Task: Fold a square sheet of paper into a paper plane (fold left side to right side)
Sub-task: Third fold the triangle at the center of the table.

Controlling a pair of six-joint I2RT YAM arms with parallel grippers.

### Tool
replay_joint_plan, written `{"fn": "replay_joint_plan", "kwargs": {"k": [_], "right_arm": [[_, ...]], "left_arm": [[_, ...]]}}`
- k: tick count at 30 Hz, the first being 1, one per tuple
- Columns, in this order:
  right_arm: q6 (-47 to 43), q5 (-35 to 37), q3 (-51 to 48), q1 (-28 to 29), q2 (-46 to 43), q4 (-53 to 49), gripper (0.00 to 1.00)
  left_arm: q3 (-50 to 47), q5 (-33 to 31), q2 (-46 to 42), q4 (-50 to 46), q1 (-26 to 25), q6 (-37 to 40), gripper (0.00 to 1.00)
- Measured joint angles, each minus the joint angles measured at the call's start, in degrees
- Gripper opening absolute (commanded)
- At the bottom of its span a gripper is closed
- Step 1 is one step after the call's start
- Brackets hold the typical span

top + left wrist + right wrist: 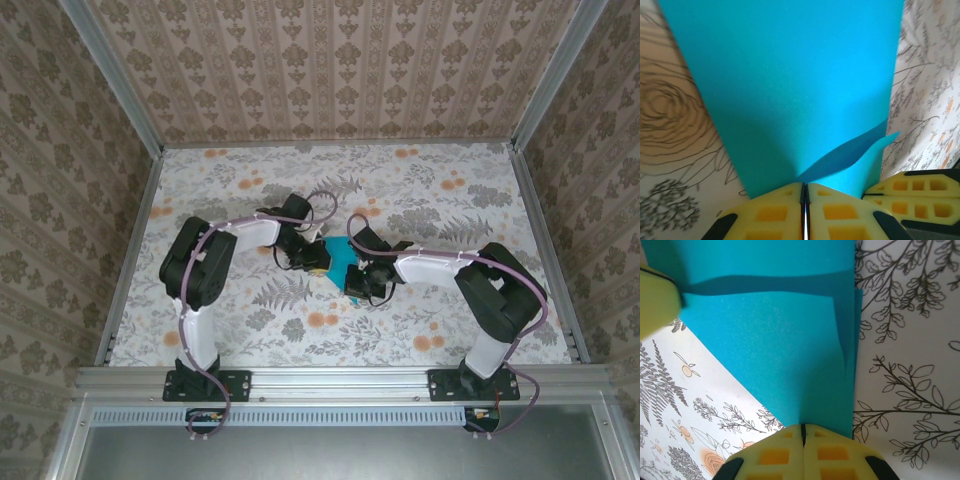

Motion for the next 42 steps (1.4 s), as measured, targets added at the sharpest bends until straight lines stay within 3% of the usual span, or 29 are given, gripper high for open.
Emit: {"fn": "replay_joint_plan", "kwargs": {"k": [8, 17, 42], "right_arm": [[-0.39, 0.00, 0.00, -0.09, 0.07, 0.00, 0.00], [-0.59, 0.00, 0.00, -0.09, 0.07, -0.09, 0.00], [-1.66, 0.07, 0.52, -0.09, 0.26, -1.31, 0.00]], "left_arm": [[-4.02, 1.33, -6.21, 2.51, -1.07, 0.17, 0.08], [-4.74, 3.50, -3.63, 3.93, -5.57, 0.44, 0.05], [-2.43, 2.21, 0.72, 1.22, -5.29, 4.42, 0.04]]}}
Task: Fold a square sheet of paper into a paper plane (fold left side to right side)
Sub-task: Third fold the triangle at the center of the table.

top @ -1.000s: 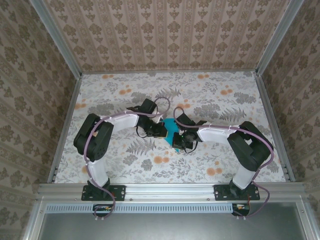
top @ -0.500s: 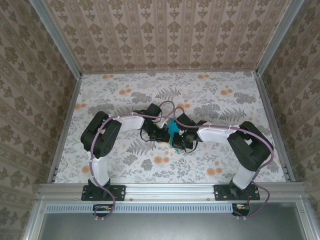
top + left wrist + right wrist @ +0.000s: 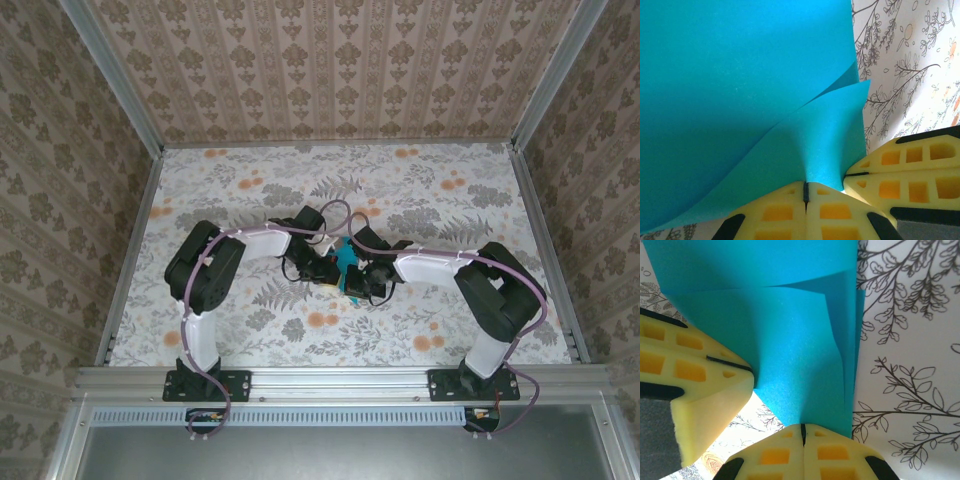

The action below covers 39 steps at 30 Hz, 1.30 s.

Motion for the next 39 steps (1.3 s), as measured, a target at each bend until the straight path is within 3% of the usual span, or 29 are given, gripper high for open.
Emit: {"fn": "replay_joint_plan", "kwargs": {"k": [22, 30, 39], "right_arm": [[-0.61, 0.15, 0.02, 0.00, 0.00, -0.13, 0.00], [-1.14, 0.13, 0.15, 0.00, -0.04, -0.59, 0.01], [-5.86, 3.08, -1.57, -0.33, -6.25, -1.18, 0.40]], "left_arm": [[1.99, -2.43, 0.22, -4.31, 7.13, 4.66, 0.04], [4.63, -4.44, 1.14, -6.36, 10.25, 5.60, 0.10], [1.53, -5.11, -3.78, -4.50, 12.83, 4.55, 0.26]]}}
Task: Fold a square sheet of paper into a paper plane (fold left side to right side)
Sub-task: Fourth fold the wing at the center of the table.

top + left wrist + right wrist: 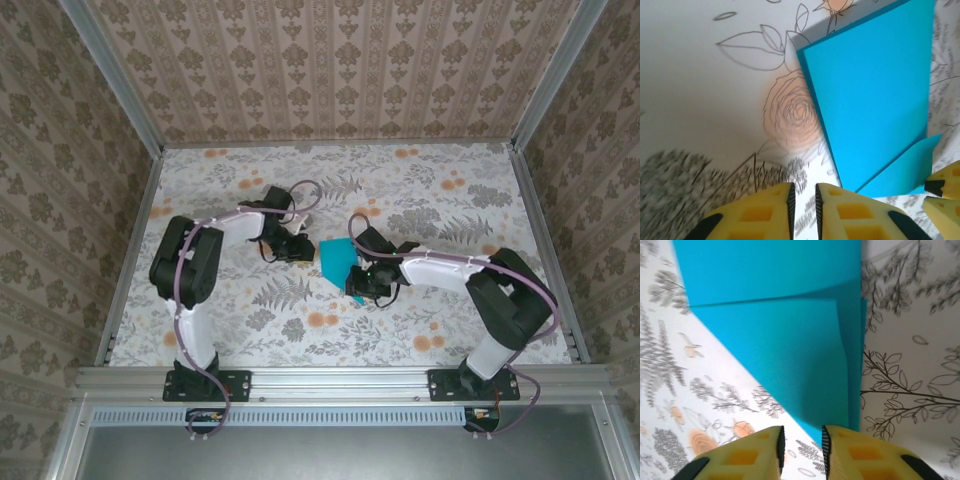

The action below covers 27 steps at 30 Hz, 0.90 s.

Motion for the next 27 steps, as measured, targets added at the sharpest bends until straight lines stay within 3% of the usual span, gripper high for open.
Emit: {"fn": "replay_joint_plan", "kwargs": {"k": [6, 11, 22, 27], "right_arm": [[-8.35, 2.78, 0.02, -3.02, -6.82, 0.15, 0.61], [-15.13, 2.78, -0.02, -5.57, -6.56, 1.44, 0.64], [-20.24, -2.45, 0.00, -6.51, 2.56, 7.67, 0.52], [-20.37, -3.15, 0.00, -6.54, 3.26, 7.82, 0.33]], "left_arm": [[-7.15, 1.31, -9.53, 4.87, 1.46, -4.55, 0.38], [-14.32, 3.45, -13.18, 10.75, 1.33, -11.04, 0.45], [-19.69, 6.36, -12.98, 19.93, -0.74, -20.76, 0.47], [-19.67, 6.91, -10.91, 21.77, -3.04, -22.21, 0.47]]}}
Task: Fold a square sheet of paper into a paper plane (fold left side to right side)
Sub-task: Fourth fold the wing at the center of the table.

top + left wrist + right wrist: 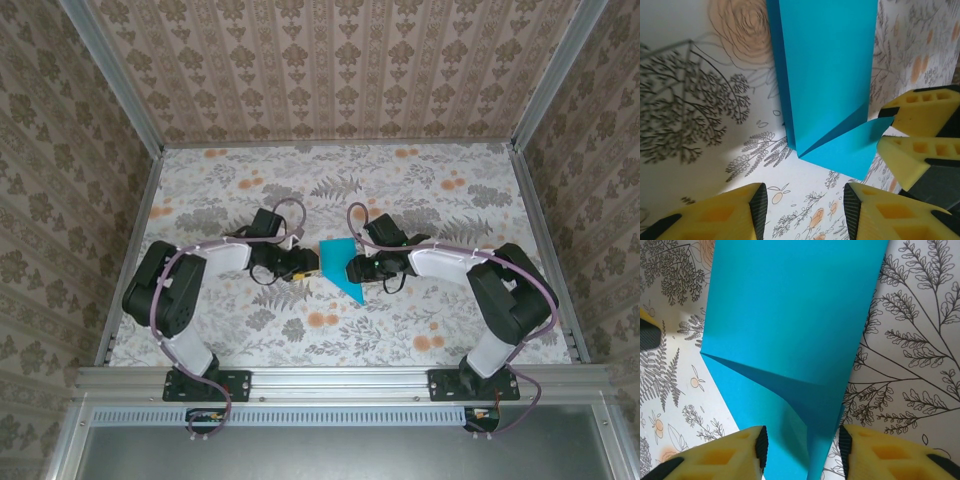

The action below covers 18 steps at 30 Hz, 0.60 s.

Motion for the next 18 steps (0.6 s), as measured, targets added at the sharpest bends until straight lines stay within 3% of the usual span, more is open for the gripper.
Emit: {"fn": "replay_joint_plan", "kwargs": {"k": [4, 7, 18], "right_arm": [[-0.59, 0.00, 0.02, -0.09, 0.00, 0.00, 0.13], [-0.92, 0.26, 0.04, -0.28, 0.00, -0.15, 0.04], [-1.16, 1.95, 0.04, -0.48, 0.00, -0.44, 0.03]], "left_arm": [[0.00, 0.20, 1.22, 0.15, -0.83, -0.66, 0.47], [0.09, 0.22, 1.44, 0.72, -0.90, -1.09, 0.47], [1.73, 0.48, 3.30, 1.70, -2.86, -1.88, 0.43]]}}
